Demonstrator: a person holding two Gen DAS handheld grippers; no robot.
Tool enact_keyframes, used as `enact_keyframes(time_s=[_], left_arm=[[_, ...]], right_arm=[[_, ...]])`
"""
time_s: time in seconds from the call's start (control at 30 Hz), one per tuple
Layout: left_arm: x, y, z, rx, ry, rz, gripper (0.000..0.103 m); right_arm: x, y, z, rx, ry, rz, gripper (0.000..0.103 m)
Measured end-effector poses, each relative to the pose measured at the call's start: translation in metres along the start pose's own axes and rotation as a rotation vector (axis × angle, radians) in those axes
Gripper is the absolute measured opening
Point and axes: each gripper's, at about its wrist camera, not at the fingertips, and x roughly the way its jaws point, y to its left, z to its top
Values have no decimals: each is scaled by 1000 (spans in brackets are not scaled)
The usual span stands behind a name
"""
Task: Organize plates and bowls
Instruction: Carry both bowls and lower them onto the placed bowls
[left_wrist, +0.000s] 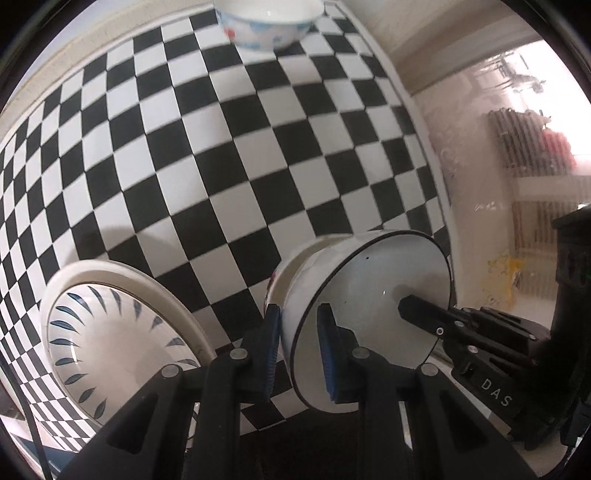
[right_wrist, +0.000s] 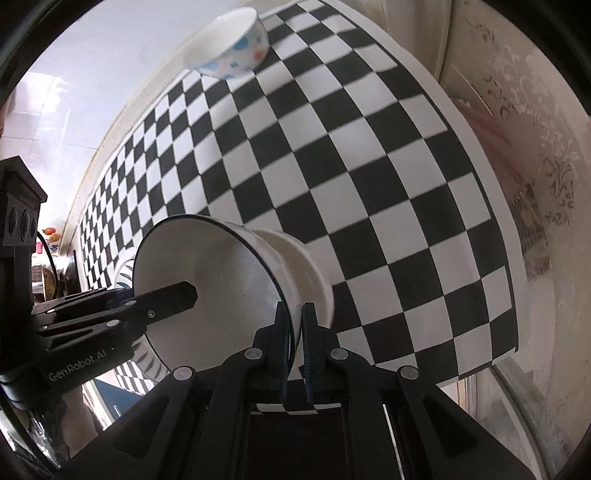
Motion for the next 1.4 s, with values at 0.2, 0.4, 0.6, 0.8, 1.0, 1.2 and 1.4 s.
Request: enact_keyframes(time_s=[0.2,0.4,0.6,0.8,1.0,1.2,1.4], left_arm=[[27,-10,6,17,27,27,18],[32,-8,5,26,24,61,18],[22,-3,-3,15,17,65,18],[20,1,-9,10,22,57,18],[21,0,-14,3,19,60,18],[19,-2,-16,2,16,69,18],[17,-2,-19,-6,11,68,18]], right_arm=[[17,-5,0,1,37,-11,8],[26,-5,-2,16,71,-5,10],[24,0,0,14,84,-14,15],[21,0,-3,-9,113,-40,15],[23,-3,-9,-20,116,-30,15],[28,-1,-9,-19,126,-29,15],[25,2,-7,-30,128,-33,15]])
